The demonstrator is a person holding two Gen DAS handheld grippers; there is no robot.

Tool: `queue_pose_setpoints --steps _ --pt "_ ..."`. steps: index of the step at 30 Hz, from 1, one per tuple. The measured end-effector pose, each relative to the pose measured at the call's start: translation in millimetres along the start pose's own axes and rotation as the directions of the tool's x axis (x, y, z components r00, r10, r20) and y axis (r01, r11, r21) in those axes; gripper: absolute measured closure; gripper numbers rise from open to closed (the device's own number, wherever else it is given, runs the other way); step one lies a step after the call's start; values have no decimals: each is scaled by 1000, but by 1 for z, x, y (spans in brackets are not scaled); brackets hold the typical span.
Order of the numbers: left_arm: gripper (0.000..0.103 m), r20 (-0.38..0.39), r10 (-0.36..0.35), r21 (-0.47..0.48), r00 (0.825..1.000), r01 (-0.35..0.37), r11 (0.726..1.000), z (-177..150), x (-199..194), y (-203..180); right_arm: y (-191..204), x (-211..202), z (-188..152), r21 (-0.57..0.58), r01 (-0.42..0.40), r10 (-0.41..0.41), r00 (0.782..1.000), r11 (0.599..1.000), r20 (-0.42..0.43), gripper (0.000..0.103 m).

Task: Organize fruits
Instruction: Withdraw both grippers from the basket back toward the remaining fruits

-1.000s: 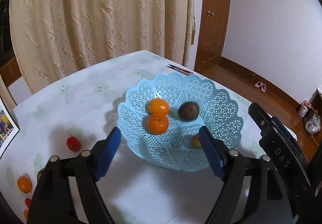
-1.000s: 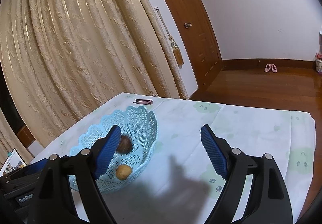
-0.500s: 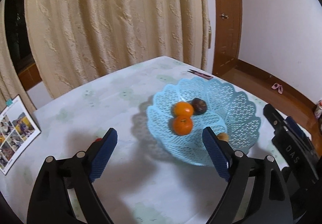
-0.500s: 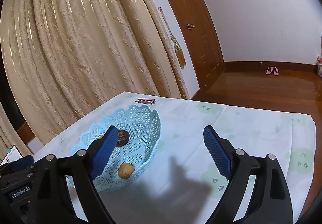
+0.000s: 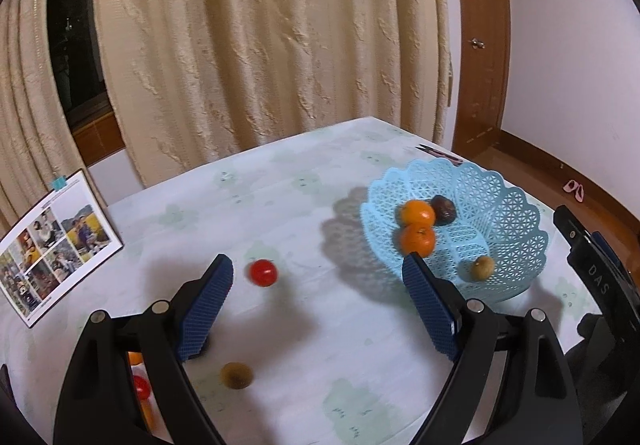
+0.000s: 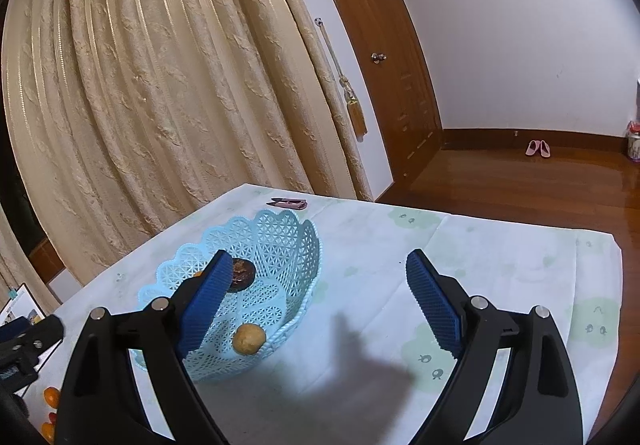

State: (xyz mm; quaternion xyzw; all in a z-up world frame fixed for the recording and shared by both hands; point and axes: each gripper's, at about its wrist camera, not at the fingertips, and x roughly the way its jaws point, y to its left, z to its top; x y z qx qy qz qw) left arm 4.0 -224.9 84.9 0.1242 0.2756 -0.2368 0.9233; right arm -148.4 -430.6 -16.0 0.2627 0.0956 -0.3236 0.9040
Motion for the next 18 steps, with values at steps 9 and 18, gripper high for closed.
queue_pose_setpoints --steps 9,18 --pt "17 11 51 -44 999 -50 998 -10 -16 34 11 -6 -3 -14 -20 19 999 1000 -33 13" --pt "17 12 89 -64 996 -88 994 -20 -28 61 62 -19 -17 -126 -161 149 984 979 -97 8"
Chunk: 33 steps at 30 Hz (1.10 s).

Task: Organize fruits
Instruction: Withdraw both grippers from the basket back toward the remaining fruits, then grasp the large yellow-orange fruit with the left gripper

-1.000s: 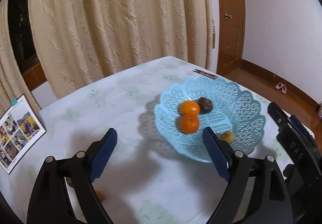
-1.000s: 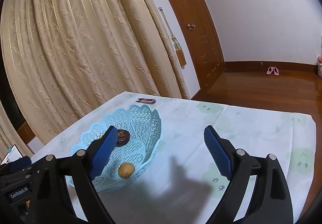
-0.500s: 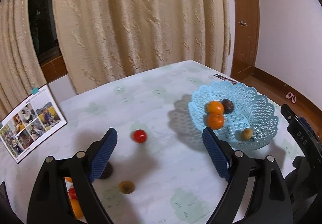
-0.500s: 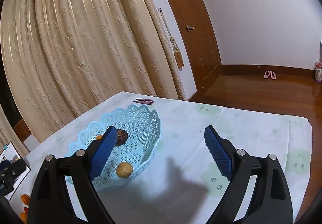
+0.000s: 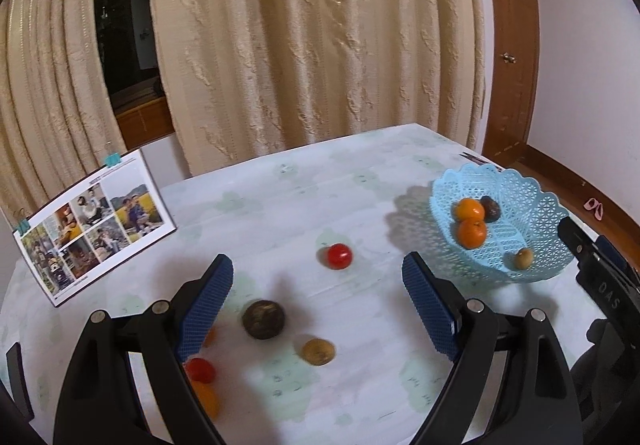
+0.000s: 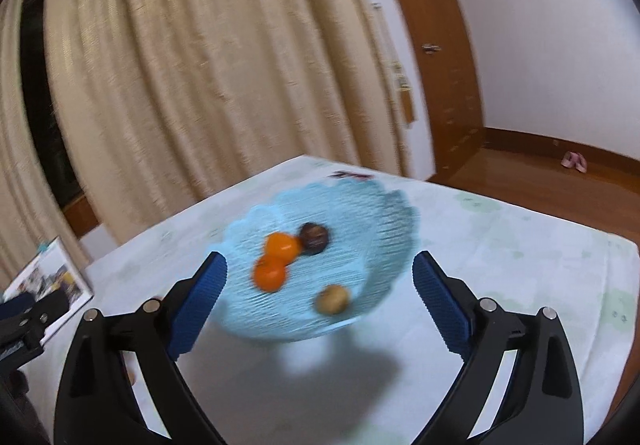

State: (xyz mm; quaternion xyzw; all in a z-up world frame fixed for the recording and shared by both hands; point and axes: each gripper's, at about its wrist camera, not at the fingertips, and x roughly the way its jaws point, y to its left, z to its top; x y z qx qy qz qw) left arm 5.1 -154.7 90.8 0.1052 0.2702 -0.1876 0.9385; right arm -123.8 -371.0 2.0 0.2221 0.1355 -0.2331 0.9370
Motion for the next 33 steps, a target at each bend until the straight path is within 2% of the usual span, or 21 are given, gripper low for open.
queue_pose_setpoints --steps 9,14,20,24,33 --pt "17 -15 64 -42 998 -64 997 -12 -4 36 62 5 -16 -140 -142 130 987 980 -93 8" --pt "17 -42 94 -68 995 -96 993 -21 -4 58 90 12 -29 -219 -219 181 967 951 -180 8" --pt "17 -146 71 -191 987 -99 977 -35 5 111 105 17 -42 -225 -280 221 942 933 -254 8" --pt "17 -185 71 -255 980 -118 960 -44 8 137 110 20 -49 -221 -301 233 929 928 -288 8" --pt "17 -266 37 -253 963 -107 961 -76 19 143 120 22 -58 -245 -340 250 908 908 -337 8"
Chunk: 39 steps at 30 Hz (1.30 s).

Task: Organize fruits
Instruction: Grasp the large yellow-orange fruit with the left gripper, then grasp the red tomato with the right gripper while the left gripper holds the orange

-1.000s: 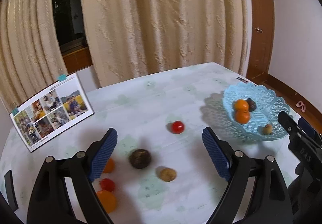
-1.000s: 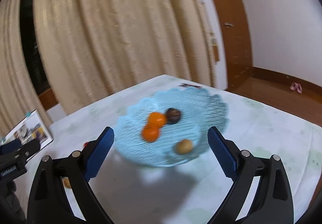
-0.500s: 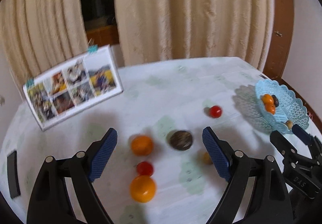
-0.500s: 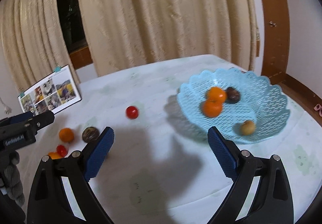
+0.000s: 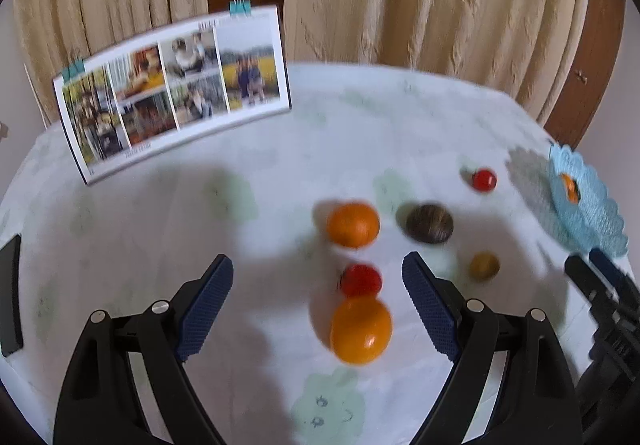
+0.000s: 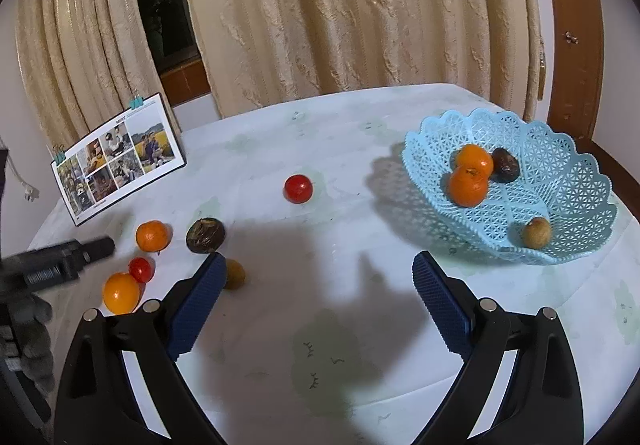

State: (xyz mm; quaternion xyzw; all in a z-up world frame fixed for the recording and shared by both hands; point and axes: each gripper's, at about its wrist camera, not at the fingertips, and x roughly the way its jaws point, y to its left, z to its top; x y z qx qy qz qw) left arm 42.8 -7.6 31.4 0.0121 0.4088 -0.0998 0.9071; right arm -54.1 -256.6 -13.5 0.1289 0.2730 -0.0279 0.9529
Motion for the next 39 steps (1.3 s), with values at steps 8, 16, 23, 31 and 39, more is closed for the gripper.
queue_pose_setpoints --steps 8,16,23,31,39 --pt "17 -54 -22 44 998 25 999 -22 15 -10 5 8 -1 -7 -31 31 999 999 -40 8" --pt "51 -91 -26 81 996 33 996 -33 26 -21 8 14 1 0 -74 74 995 997 -74 8" --pt "65 -68 -52 80 996 57 995 -30 14 -18 14 18 2 -17 -88 86 992 996 -87 8" --pt "65 40 -12 27 999 11 1000 -15 -20 7 45 22 5 -100 -136 126 987 986 -103 8" --pt "65 125 45 -66 991 -37 997 -2 -48 38 115 39 -8 -283 -230 190 968 931 -162 16"
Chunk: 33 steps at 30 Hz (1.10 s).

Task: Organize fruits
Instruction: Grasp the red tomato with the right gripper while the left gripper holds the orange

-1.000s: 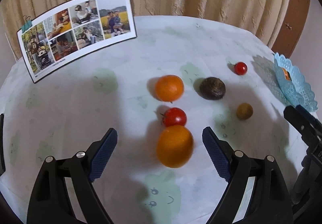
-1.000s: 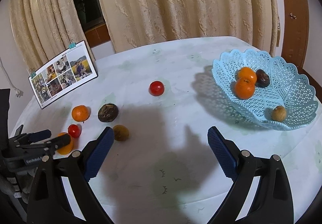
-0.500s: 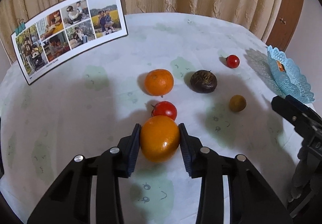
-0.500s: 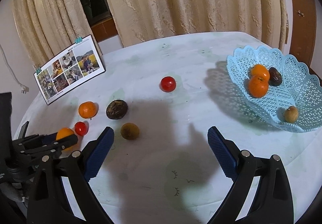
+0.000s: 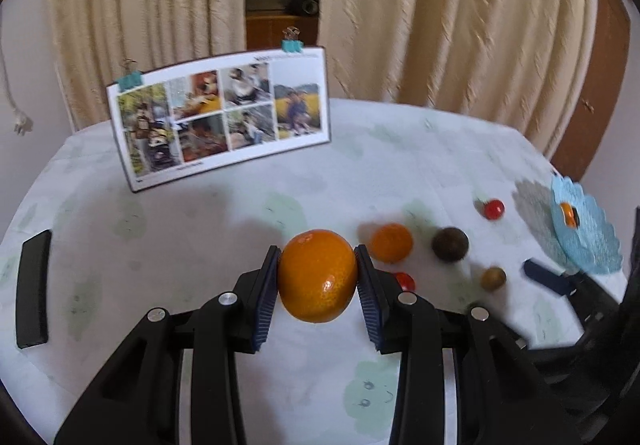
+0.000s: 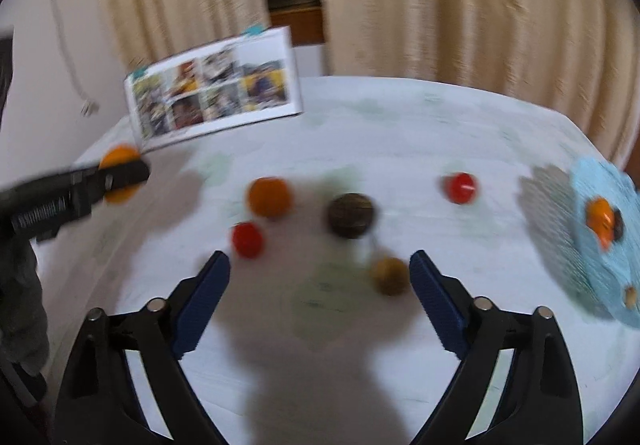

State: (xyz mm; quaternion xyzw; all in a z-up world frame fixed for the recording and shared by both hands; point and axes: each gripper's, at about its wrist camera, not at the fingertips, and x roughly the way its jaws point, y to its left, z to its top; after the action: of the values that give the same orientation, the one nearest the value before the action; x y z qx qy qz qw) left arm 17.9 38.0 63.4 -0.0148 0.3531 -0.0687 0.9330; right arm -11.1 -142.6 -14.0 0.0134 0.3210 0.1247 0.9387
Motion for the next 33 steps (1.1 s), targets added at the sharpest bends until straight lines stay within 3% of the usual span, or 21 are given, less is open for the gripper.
queue_pose_setpoints --steps 7,12,23,33 --pt "65 18 35 -27 999 -34 999 2 -4 9 39 41 8 -57 -58 53 995 997 -82 25" --pt "65 20 41 -41 999 -40 998 2 -4 13 47 62 17 -47 -45 40 994 998 -104 32" --pt "65 7 40 -44 999 -40 998 1 0 13 43 70 17 -37 -33 27 989 999 -144 74" --pt "65 -3 40 -24 999 -40 999 -2 2 3 31 29 0 2 -65 65 992 998 -105 75"
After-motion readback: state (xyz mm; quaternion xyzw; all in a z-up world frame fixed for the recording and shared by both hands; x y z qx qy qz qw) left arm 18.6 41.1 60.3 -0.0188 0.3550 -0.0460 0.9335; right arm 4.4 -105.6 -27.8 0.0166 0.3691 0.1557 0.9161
